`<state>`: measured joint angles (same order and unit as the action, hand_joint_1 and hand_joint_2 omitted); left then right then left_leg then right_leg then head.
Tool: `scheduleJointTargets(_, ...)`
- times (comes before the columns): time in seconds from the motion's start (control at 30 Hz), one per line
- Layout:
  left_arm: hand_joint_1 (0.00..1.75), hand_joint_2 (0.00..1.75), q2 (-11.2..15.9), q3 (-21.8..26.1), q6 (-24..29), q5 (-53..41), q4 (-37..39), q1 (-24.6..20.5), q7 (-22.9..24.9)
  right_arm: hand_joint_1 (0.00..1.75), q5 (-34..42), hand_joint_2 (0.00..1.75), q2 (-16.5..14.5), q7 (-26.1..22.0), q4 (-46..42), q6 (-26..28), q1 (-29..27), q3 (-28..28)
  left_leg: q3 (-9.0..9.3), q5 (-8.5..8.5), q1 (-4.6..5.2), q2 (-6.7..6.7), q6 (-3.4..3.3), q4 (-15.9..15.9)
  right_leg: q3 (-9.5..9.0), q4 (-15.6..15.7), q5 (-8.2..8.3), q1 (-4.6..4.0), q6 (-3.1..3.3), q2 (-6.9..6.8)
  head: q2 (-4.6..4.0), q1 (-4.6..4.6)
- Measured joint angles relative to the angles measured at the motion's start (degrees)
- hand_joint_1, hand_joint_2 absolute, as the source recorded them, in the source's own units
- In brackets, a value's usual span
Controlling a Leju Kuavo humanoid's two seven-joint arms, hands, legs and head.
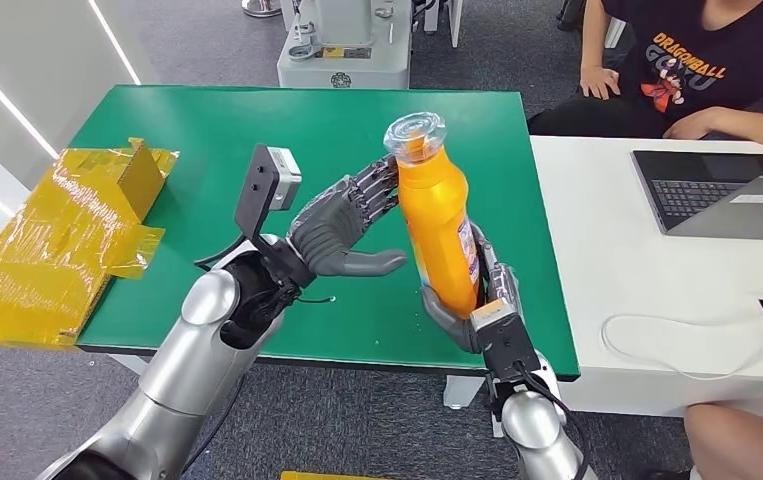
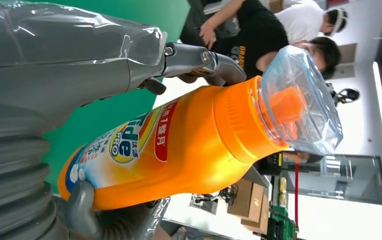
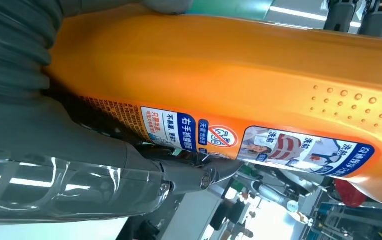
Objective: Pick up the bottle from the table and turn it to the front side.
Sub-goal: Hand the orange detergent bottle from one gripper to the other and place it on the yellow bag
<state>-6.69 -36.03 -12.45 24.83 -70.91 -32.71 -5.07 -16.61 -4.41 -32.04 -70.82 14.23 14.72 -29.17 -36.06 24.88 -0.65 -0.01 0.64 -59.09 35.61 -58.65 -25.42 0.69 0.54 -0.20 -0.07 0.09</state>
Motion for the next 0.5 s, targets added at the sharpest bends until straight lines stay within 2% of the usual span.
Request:
scheduleJointTargets(0.27,0.00,1.75,-1.99,-3.45,6.96,-0.96,-0.02,0.22,0.61,1.75,-2.46,1.75,0.22,-0.10,-0.48,2.56,-0.56,0.50,0.00,0.00,0.00,0.00,0.00,0.00,0.00,0.01,0.00,0.00,0.00,0.00,0.00,-0.01)
scheduleJointTargets(0.5,0.00,1.75,-2.88,-5.27,8.40,-3.89,1.26,-1.55,-0.85,1.75,-2.63,1.75,0.22,-0.66,-0.20,3.08,-0.24,1.13,0.00,0.00,0.00,0.01,0.00,0.00,0.01,0.00,0.00,0.00,0.00,0.00,0.00,-0.01)
